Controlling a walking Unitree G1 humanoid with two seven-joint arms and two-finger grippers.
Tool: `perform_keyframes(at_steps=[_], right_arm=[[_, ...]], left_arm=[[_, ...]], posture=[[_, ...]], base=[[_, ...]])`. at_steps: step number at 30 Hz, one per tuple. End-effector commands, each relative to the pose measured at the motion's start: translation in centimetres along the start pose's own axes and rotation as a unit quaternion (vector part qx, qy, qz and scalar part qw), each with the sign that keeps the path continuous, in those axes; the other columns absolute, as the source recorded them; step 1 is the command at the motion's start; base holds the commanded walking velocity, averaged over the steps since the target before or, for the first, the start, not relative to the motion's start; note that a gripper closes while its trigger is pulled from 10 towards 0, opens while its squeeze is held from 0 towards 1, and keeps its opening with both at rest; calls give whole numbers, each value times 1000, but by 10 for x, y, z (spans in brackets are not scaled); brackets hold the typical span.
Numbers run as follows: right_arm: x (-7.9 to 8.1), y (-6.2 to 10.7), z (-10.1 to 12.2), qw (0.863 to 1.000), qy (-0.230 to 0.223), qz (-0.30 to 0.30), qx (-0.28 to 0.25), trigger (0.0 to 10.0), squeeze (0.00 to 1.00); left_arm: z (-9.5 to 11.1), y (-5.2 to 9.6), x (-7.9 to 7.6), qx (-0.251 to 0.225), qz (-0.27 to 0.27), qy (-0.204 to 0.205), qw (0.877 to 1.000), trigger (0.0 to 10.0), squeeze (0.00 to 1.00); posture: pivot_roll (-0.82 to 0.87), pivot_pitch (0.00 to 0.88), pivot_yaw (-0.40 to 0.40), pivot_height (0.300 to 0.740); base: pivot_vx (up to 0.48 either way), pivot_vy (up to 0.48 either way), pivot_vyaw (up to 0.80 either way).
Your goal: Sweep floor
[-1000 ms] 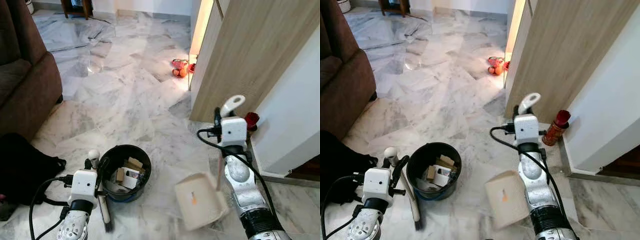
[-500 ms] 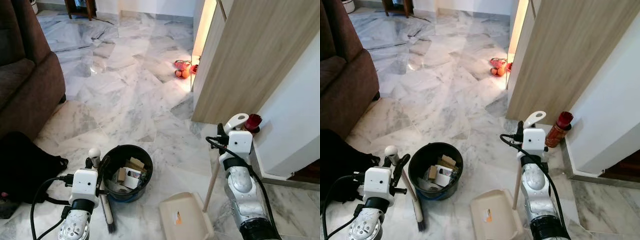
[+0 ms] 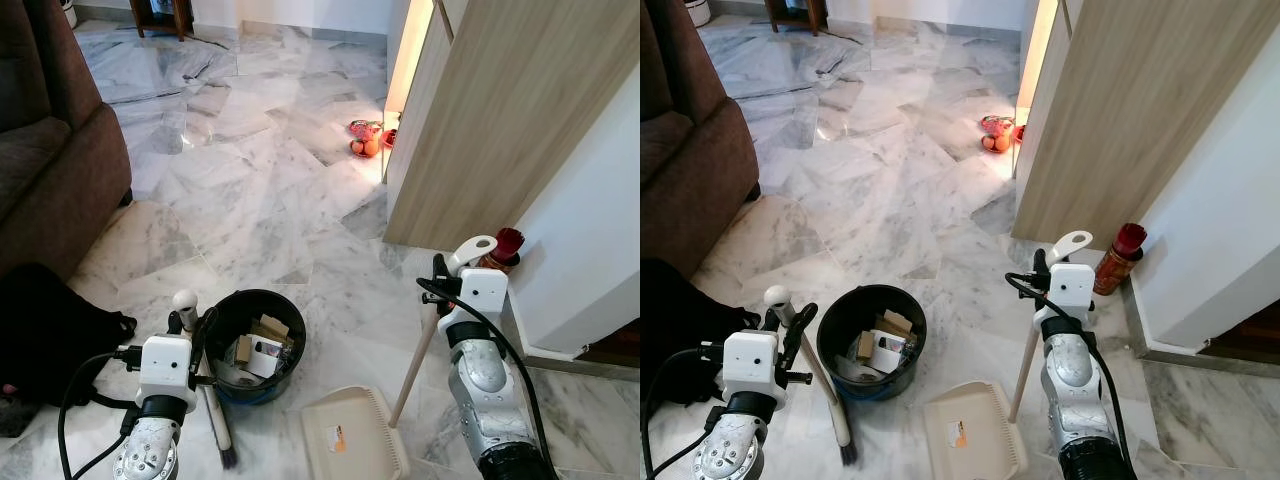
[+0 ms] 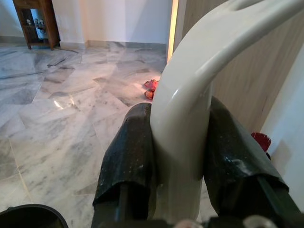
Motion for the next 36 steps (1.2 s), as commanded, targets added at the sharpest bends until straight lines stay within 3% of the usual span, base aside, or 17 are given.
perform_keyframes(at_steps=[1,17,36], right_arm=[[-5,0,6,1000,-6,-9,-13,10000,0],[3,-1,3,1000,-17,-7,-7,10000,0],[4,-2,0,1000,-18,-6,-2,10000,0]], left_arm=[[4,2,2,-10,6,1,1000,10000,0],[8,-3,-1,-23,-6,13,1000,10000,0],[8,-3,0,-24,-1,12,1000,10000,0]], posture=[[121,127,-66,740],[118,120,-59,740],[143,116,-56,740]], base=[[0,0,0],[0,0,0],[-259,0,0]])
Point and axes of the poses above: a point about 5 cm out from each wrist's last joint towards the gripper, its own y axis pointing back from the gripper into the wrist, its own z axis along the axis of the wrist's last joint, x = y × z, the point moved 1 cm from there along -y, pointing out of the wrist towards the gripper, and after that the axes turned 13 degrees about -y, right-handed, at the moved point
